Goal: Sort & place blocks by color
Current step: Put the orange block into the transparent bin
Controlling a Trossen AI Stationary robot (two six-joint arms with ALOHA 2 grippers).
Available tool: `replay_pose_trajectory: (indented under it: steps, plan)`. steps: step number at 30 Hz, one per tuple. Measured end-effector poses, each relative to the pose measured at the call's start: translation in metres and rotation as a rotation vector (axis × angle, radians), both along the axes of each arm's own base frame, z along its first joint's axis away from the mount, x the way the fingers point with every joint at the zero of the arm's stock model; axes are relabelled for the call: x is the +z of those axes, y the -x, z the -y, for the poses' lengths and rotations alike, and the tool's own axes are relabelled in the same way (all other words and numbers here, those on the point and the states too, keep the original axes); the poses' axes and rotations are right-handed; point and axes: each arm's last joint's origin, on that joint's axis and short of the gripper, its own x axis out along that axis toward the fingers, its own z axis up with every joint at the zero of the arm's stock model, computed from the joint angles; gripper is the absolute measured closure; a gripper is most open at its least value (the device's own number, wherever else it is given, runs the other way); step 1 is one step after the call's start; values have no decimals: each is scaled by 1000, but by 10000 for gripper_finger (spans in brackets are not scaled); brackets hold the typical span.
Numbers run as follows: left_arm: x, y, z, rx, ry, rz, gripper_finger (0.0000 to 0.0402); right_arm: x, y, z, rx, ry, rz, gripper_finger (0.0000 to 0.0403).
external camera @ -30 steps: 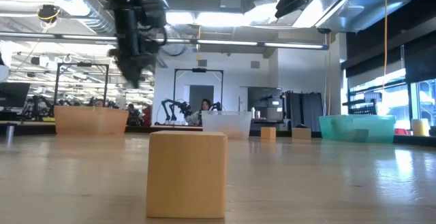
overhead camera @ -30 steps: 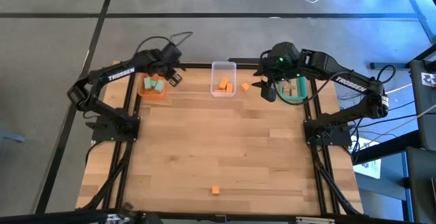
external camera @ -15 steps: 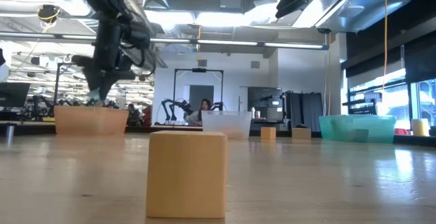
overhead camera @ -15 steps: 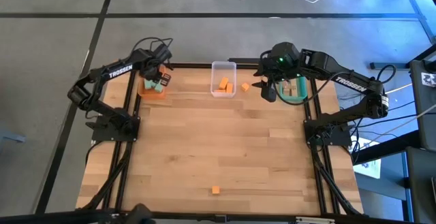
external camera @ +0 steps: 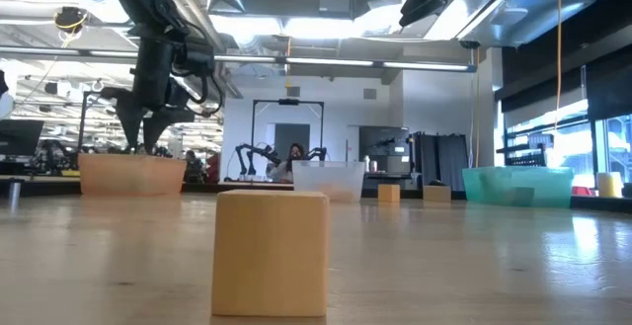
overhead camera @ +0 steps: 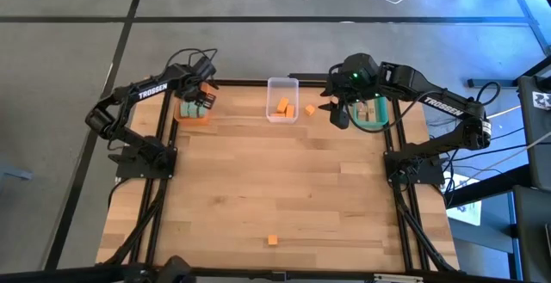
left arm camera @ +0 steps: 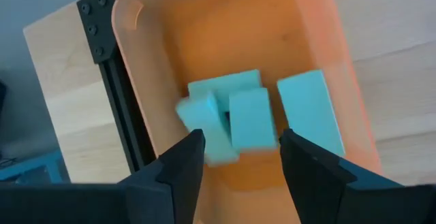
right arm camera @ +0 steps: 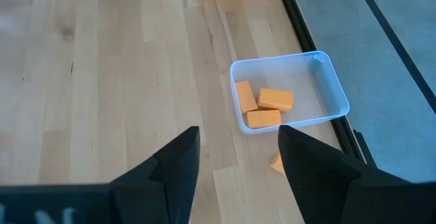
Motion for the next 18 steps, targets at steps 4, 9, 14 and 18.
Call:
replay_pose_trajectory:
  steps: [4,9,14,18]
  plan:
    - [1,-2,-1,-20,-18,11,221,0,0,0,-3,-2,0,203]
    - [6,-13,3,-209,29,101,221,0,0,0,-61,-60,10,203]
    - [17,-31,14,-389,35,277,220,-7,-7,5,-203,-102,0,203]
    - [26,-42,22,-465,-8,359,220,-23,-23,18,-405,-162,-22,203]
